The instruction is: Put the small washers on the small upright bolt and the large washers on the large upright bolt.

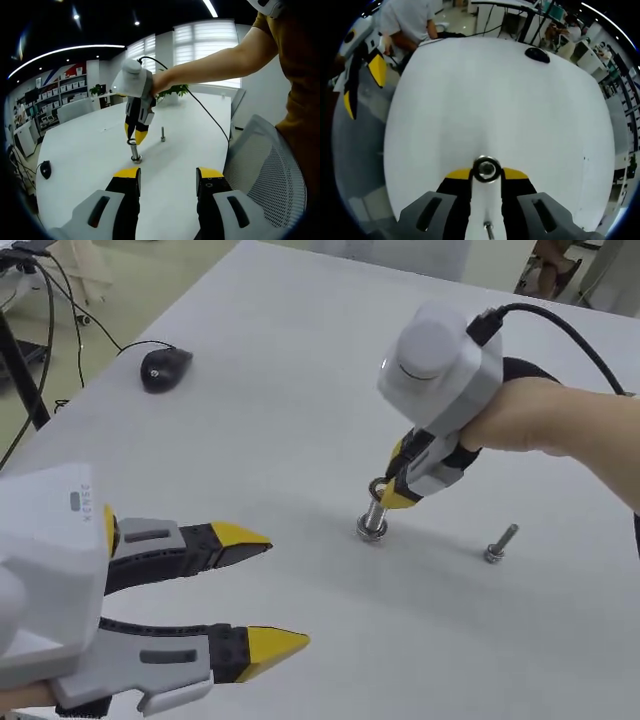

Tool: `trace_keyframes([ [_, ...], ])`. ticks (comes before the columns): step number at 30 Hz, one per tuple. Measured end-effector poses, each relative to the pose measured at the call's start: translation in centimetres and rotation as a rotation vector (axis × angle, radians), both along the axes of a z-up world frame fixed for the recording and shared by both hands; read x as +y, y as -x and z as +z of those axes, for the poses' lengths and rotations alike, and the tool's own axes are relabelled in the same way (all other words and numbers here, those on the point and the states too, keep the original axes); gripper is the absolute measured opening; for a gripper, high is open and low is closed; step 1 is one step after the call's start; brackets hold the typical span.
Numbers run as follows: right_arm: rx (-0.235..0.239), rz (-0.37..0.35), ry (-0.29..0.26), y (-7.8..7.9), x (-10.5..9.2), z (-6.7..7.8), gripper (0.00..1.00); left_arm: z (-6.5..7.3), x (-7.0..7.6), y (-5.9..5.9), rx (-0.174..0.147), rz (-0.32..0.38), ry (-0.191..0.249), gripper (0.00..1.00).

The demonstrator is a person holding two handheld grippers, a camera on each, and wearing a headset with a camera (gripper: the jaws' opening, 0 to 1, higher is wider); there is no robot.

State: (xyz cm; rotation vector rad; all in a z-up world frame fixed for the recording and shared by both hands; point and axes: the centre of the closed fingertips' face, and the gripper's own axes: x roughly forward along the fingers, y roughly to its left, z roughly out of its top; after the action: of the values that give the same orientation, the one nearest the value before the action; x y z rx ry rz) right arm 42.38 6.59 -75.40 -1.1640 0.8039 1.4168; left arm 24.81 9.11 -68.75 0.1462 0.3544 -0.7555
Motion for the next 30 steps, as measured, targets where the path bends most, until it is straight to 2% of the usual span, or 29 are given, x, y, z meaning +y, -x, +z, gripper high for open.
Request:
trace_keyframes([
  [16,0.008,0.004,0.022,-0.1,0.0,-0.9,0.21,-0.1,0.1,-0.3,0.003,0.008,0.005,0.43],
  [30,0.023,-0.010,0.039,-0.1,-0.2,-2.8,0.22,-0.5,0.2,-0.1,0.013,0.016,0.009,0.43],
])
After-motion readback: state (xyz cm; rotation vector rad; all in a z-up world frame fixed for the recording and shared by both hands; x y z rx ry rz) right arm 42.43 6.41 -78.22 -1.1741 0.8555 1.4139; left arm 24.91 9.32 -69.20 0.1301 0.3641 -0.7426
